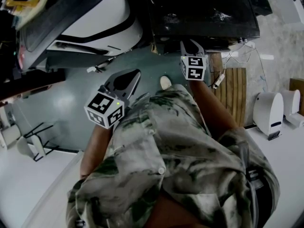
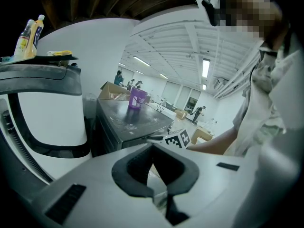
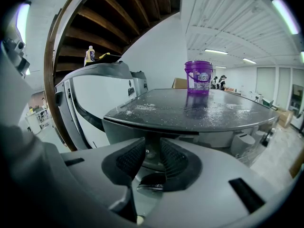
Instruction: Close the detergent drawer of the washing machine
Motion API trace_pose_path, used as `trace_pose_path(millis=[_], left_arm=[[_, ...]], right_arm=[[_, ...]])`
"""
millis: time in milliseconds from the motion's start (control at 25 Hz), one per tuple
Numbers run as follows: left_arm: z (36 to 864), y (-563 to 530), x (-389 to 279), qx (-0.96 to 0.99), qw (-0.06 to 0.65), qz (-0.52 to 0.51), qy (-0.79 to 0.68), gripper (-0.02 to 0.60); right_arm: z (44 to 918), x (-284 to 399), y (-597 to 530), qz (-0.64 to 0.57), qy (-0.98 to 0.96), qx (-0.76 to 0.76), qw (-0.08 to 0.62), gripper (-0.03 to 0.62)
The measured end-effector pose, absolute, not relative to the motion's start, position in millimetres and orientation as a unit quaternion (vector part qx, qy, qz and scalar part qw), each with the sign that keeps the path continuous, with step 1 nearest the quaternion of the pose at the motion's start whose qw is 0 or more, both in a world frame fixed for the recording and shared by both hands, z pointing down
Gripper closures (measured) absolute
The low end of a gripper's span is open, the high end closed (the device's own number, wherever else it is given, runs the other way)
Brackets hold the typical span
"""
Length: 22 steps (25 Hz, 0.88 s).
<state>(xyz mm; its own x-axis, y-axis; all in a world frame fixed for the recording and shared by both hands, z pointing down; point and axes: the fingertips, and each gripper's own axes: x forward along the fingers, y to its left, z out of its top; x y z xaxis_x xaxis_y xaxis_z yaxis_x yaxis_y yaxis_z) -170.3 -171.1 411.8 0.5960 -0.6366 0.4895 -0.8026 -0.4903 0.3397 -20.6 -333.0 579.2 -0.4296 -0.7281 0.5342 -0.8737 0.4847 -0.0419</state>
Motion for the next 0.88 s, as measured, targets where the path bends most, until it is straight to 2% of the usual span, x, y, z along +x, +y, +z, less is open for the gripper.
trace_pose_path(millis=[880], left_arm=[[415.4,-171.5,-178.0,0.844,0.281,0.147,-0.432,0.558]], right_arm=[[583.7,-21.9,-337.3,0.161,-0.825,0.490,0.232,0.507]])
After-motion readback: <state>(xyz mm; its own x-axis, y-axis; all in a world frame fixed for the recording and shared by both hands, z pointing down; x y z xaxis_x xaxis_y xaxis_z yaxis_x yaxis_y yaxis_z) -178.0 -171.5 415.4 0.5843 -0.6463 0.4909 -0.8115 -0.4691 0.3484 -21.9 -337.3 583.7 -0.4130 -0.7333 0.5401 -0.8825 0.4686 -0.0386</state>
